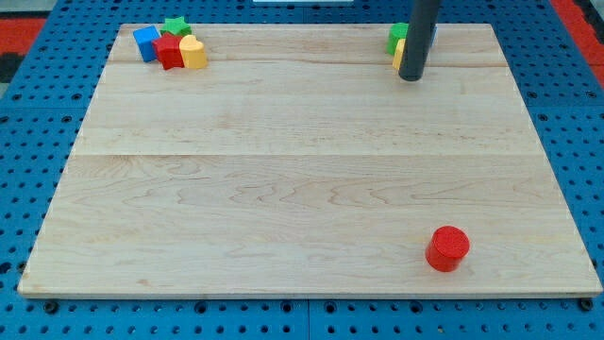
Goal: Push the red circle into the hexagon
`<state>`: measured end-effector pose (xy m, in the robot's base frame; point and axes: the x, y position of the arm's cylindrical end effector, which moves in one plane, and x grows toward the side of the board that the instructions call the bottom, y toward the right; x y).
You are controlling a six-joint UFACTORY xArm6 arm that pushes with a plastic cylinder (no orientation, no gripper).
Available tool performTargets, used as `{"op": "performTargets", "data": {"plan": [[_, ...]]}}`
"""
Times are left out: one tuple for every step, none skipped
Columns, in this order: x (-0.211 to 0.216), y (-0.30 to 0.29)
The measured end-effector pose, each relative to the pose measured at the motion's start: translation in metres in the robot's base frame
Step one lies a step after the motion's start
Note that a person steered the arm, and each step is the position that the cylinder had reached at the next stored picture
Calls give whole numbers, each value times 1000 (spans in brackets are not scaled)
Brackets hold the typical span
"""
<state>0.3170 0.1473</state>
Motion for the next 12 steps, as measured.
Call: {"op": "performTargets", "data": {"plan": [[44, 36], [112, 80], [198, 97], [283, 74], [297, 1], [263, -52], [244, -60], [288, -53], [288, -12], [246, -3], [210, 0], [210, 33]]}}
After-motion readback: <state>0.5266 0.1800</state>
